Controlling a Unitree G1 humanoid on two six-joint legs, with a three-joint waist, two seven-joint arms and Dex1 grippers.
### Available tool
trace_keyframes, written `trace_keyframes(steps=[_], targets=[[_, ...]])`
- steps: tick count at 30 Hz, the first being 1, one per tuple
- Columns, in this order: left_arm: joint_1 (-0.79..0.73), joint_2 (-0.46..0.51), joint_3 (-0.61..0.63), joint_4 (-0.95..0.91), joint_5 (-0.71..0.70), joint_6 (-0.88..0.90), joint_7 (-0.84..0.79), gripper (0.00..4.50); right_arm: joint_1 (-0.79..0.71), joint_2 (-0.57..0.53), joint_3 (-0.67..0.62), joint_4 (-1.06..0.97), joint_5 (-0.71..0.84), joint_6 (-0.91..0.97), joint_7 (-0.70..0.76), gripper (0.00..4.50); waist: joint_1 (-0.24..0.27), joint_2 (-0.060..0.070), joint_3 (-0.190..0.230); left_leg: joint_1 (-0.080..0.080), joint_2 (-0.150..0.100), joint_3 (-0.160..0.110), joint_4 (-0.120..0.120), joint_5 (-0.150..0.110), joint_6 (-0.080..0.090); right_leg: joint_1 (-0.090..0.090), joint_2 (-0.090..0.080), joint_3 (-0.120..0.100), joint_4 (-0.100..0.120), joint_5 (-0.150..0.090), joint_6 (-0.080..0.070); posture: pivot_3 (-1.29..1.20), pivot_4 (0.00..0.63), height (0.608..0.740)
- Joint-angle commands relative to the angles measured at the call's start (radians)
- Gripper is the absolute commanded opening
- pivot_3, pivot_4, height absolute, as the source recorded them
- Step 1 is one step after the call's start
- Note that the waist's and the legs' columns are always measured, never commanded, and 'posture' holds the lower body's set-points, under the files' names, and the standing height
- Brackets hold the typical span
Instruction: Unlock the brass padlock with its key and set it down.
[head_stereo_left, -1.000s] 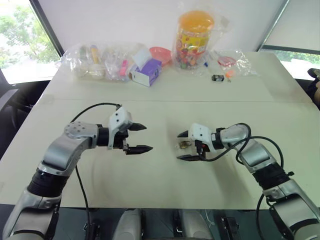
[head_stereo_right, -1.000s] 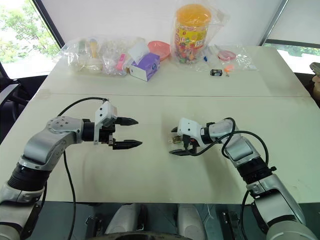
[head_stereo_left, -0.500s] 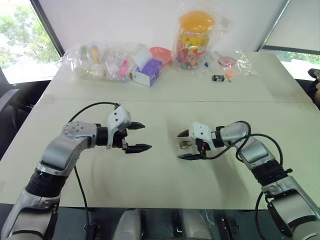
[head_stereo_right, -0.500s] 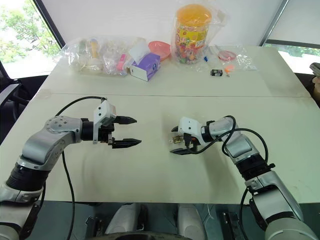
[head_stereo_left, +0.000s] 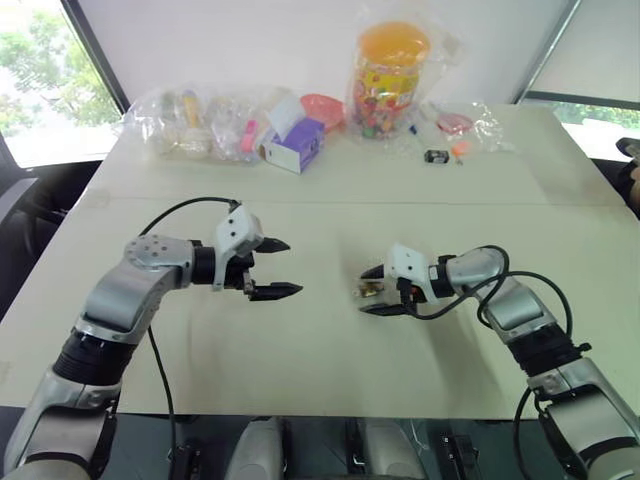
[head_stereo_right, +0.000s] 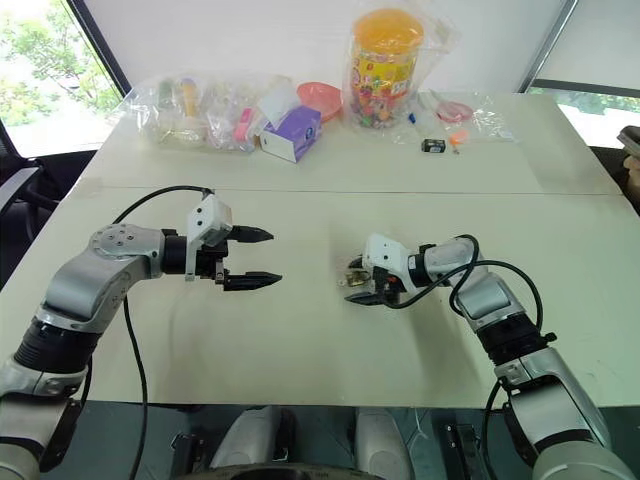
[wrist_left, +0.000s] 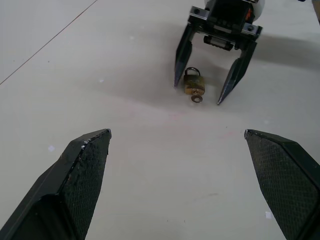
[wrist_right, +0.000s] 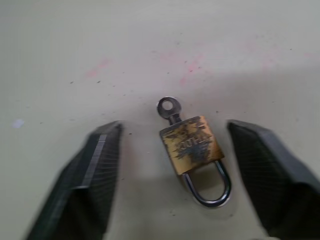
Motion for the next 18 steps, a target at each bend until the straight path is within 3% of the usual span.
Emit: trace_keyframes(steps=[1, 2, 9, 14, 18], targets=[[-0.017, 0.000, 0.003, -0.009, 0.003, -0.018, -0.011, 4.50, 0.022, -0.037, -0.006, 0.024, -0.048, 0.031, -0.021, 1.20, 0.000, 0.000, 0.000, 0.000, 0.000, 0.000, 0.000, 0.000, 0.000, 0.000, 0.000, 0.000, 0.000, 0.000, 0.000, 0.00, 0.150, 0.740], [-0.015, -0.001, 0.002, -0.010, 0.004, -0.018, -0.011, 4.50, 0.023, -0.038, -0.007, 0.022, -0.048, 0.032, -0.021, 0.70, 0.000, 0.000, 0.000, 0.000, 0.000, 0.000, 0.000, 0.000, 0.000, 0.000, 0.000, 0.000, 0.000, 0.000, 0.000, 0.00, 0.150, 0.740], [-0.013, -0.015, 0.006, -0.015, -0.009, 0.000, -0.007, 4.50, 0.031, -0.039, -0.004, -0.016, -0.094, -0.045, -0.069, 0.70, 0.000, 0.000, 0.000, 0.000, 0.000, 0.000, 0.000, 0.000, 0.000, 0.000, 0.000, 0.000, 0.000, 0.000, 0.000, 0.00, 0.150, 0.740], [-0.043, -0.072, 0.034, -0.003, -0.089, 0.092, 0.003, 4.50, 0.021, -0.011, -0.064, -0.176, -0.242, -0.305, -0.323, 0.70, 0.000, 0.000, 0.000, -0.001, 0.000, 0.000, 0.000, 0.000, 0.000, -0.002, 0.000, 0.000, 0.001, 0.000, 0.000, 0.00, 0.150, 0.740], [-0.099, -0.106, 0.051, 0.026, -0.147, 0.158, -0.001, 4.50, 0.016, -0.001, -0.073, -0.294, -0.299, -0.371, -0.402, 0.70, 0.000, 0.000, 0.000, -0.004, 0.000, 0.000, 0.000, 0.001, -0.001, -0.005, 0.001, 0.000, 0.002, 0.000, 0.000, 0.00, 0.150, 0.740]])
